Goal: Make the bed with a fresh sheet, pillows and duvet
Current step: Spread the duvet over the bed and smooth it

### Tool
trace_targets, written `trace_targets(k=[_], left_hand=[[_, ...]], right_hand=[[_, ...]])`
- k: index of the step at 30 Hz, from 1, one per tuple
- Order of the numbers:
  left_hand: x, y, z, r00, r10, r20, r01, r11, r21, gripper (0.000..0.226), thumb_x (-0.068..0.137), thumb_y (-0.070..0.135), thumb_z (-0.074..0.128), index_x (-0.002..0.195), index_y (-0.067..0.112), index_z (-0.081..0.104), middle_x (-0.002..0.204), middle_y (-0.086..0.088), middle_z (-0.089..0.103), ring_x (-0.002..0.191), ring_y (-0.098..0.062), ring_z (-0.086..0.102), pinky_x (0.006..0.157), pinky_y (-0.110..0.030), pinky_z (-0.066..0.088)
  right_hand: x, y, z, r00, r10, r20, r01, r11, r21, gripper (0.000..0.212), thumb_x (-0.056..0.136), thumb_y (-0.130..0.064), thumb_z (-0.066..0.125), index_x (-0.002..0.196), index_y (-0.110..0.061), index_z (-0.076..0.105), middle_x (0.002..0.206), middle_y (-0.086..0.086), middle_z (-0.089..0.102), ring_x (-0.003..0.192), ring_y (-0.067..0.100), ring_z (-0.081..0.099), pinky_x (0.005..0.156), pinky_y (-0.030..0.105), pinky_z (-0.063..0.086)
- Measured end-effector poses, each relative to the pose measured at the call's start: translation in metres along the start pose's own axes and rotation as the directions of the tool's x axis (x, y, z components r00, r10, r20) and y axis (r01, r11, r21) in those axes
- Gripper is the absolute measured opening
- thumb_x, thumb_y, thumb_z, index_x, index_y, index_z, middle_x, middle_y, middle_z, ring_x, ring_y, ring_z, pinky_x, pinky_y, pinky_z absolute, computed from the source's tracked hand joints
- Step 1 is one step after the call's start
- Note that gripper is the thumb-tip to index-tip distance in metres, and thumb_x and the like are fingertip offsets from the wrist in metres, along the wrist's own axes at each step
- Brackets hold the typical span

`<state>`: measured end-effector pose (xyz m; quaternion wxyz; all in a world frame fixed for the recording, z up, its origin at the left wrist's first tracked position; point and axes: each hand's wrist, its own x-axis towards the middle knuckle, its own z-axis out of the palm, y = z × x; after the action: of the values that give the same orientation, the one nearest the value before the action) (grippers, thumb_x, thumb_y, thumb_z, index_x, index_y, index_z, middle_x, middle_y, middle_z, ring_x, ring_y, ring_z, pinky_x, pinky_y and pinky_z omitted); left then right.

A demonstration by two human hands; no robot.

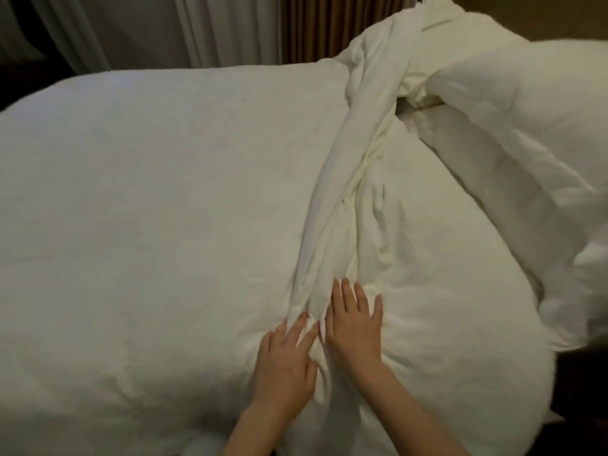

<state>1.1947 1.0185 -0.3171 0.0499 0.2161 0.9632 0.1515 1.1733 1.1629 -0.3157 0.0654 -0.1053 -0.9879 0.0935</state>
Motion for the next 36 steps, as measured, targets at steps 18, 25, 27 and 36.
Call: trace_targets(k=[18, 25, 27, 36], left_hand=[[-0.024, 0.004, -0.304, 0.75, -0.443, 0.492, 0.645, 0.657, -0.391, 0.038, 0.102, 0.027, 0.038, 0.138, 0.018, 0.046, 0.144, -0.001, 0.046, 0.13, -0.018, 0.043, 0.103, -0.026, 0.033], [-0.057, -0.019, -0.343, 0.616, -0.617, 0.489, 0.766, 0.325, -0.554, 0.033, 0.101, 0.032, 0.04, 0.128, 0.02, 0.053, 0.137, -0.003, 0.051, 0.12, -0.018, 0.048, 0.099, -0.028, 0.036], [-0.083, -0.02, -0.35, 0.528, -0.701, 0.479, 0.761, 0.142, -0.633, 0.022, 0.1, 0.032, 0.042, 0.114, 0.022, 0.057, 0.127, -0.003, 0.057, 0.107, -0.016, 0.051, 0.091, -0.027, 0.039], [-0.207, -0.007, -0.355, 0.199, -0.826, 0.528, 0.53, -0.362, -0.767, 0.024, 0.101, 0.033, 0.043, 0.116, 0.019, 0.055, 0.111, -0.001, 0.063, 0.099, -0.017, 0.059, 0.09, -0.031, 0.042]], right_hand=[[0.031, -0.14, -0.293, 0.461, -0.188, 0.867, -0.086, 0.963, 0.255, 0.055, 0.102, -0.042, 0.032, 0.142, -0.007, 0.044, 0.147, 0.011, 0.043, 0.134, 0.026, 0.041, 0.109, 0.037, 0.031], [0.06, -0.139, -0.289, 0.563, -0.261, 0.784, 0.022, 0.953, 0.301, 0.037, 0.099, -0.03, 0.041, 0.118, -0.006, 0.062, 0.124, 0.01, 0.062, 0.113, 0.025, 0.056, 0.092, 0.028, 0.041], [0.063, -0.148, -0.286, 0.55, -0.308, 0.776, 0.092, 0.946, 0.31, 0.034, 0.098, -0.029, 0.043, 0.115, -0.008, 0.063, 0.121, 0.009, 0.063, 0.111, 0.025, 0.057, 0.092, 0.029, 0.042], [0.018, -0.256, -0.272, 0.109, -0.469, 0.876, 0.284, 0.86, 0.425, 0.039, 0.098, -0.034, 0.045, 0.126, -0.01, 0.055, 0.124, 0.007, 0.056, 0.116, 0.024, 0.054, 0.085, 0.029, 0.044]])
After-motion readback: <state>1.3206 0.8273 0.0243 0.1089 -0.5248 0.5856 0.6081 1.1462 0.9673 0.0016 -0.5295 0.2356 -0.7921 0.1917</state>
